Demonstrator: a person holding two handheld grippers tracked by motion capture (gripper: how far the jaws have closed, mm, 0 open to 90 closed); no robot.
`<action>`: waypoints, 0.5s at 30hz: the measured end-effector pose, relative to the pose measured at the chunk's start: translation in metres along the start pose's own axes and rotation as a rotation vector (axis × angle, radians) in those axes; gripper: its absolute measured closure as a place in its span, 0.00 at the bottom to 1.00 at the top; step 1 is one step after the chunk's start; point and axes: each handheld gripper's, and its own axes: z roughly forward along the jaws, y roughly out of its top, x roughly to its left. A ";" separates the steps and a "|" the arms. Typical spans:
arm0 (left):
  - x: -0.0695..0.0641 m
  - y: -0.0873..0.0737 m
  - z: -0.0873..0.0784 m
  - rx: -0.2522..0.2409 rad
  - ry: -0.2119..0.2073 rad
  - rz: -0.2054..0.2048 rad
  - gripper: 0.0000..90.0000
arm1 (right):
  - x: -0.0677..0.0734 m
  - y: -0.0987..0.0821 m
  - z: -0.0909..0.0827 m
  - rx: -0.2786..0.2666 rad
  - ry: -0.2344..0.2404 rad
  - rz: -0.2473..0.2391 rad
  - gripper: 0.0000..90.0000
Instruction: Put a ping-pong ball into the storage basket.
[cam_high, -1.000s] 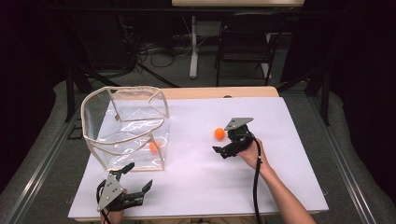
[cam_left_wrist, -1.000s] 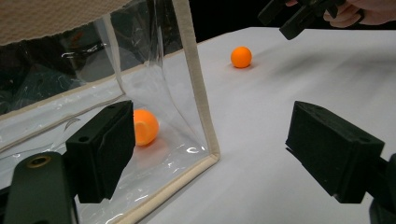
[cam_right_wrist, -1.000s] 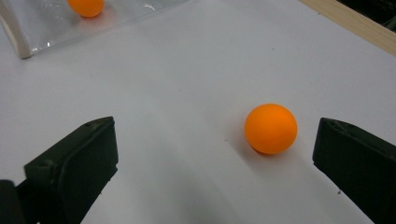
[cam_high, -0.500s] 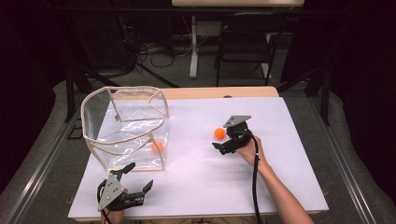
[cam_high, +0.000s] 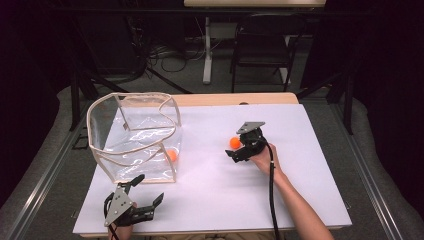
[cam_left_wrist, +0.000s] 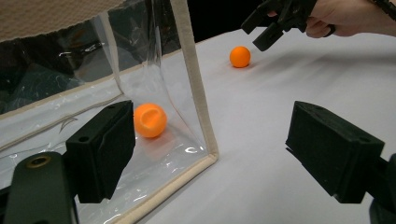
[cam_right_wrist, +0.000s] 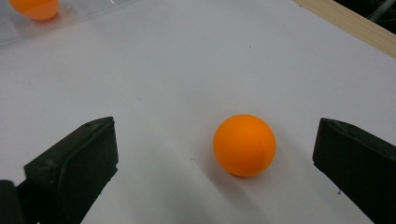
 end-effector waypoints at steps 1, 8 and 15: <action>0.000 0.000 0.000 0.000 -0.001 0.000 0.17 | 0.000 0.000 0.001 -0.002 -0.005 -0.004 0.00; 0.000 0.000 0.001 0.001 -0.004 -0.001 0.17 | -0.006 -0.005 0.007 -0.001 0.007 0.034 0.00; -0.001 0.000 0.001 0.002 -0.004 0.001 0.17 | -0.010 -0.008 0.013 -0.005 0.008 0.067 0.00</action>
